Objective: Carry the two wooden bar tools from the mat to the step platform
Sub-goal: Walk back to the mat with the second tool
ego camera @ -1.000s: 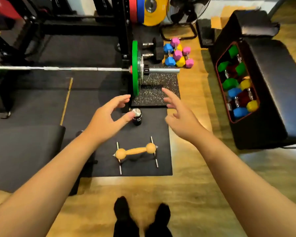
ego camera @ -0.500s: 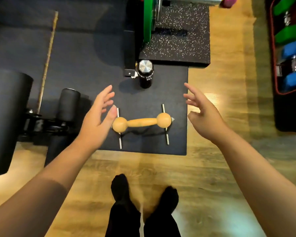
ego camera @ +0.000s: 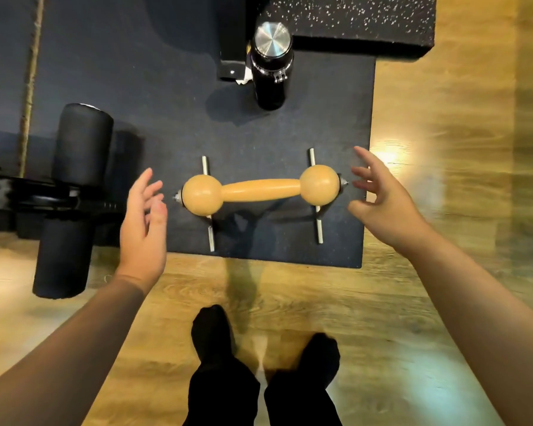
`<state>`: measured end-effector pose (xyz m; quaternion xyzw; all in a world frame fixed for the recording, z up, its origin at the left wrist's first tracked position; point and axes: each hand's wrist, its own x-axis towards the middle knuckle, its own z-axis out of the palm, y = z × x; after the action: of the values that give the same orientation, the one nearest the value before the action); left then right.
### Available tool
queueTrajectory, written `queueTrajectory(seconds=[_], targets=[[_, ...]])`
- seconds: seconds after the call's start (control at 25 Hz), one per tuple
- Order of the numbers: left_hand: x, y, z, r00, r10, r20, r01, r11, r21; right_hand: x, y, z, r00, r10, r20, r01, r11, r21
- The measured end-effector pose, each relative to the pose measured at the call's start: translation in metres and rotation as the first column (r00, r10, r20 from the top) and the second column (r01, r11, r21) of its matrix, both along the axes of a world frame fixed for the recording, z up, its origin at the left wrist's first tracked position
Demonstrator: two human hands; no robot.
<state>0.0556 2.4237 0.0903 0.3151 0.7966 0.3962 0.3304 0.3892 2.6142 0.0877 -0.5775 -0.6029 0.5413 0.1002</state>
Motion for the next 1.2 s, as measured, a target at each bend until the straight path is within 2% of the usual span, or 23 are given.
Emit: queueTrajectory(seconds=[0.16, 0.32, 0.4, 0.52, 0.76, 0.92, 1.0, 1.12, 1.2], targets=[[-0.009, -0.02, -0.066, 0.989, 0.105, 0.102, -0.079, 0.97, -0.228, 0.002, 0.0, -0.056, 0.995, -0.104, -0.005, 0.103, 0.986, -0.128], [-0.012, -0.014, -0.118, 0.992, -0.017, 0.122, 0.062, 0.925, -0.375, -0.002, -0.005, -0.105, 0.997, -0.06, 0.038, 0.066, 0.976, -0.208], [-0.009, 0.0, -0.137, 0.991, -0.014, 0.137, 0.069, 0.909, -0.41, -0.006, -0.007, -0.127, 0.997, -0.028, 0.067, 0.044, 0.964, -0.263], [-0.004, 0.02, -0.161, 0.975, 0.067, 0.214, 0.024, 0.918, -0.397, -0.017, -0.007, -0.151, 0.997, -0.024, 0.073, 0.044, 0.958, -0.285], [0.004, 0.037, -0.194, 0.926, 0.273, 0.262, -0.141, 0.892, -0.431, -0.025, -0.009, -0.194, 0.983, -0.155, 0.095, 0.177, 0.936, -0.305], [0.017, 0.043, -0.197, 0.829, 0.447, 0.335, -0.386, 0.892, -0.235, -0.032, -0.009, -0.201, 0.967, -0.23, 0.111, 0.25, 0.944, -0.216], [0.019, 0.04, -0.198, 0.823, 0.462, 0.33, -0.424, 0.887, -0.186, -0.035, -0.013, -0.196, 0.958, -0.267, 0.108, 0.285, 0.933, -0.219], [0.017, 0.039, -0.189, 0.847, 0.427, 0.316, -0.398, 0.904, -0.154, -0.039, -0.019, -0.182, 0.938, -0.34, 0.059, 0.343, 0.898, -0.276], [0.012, 0.039, -0.181, 0.866, 0.404, 0.295, -0.376, 0.915, -0.15, -0.042, -0.023, -0.173, 0.921, -0.38, 0.09, 0.389, 0.871, -0.3]])
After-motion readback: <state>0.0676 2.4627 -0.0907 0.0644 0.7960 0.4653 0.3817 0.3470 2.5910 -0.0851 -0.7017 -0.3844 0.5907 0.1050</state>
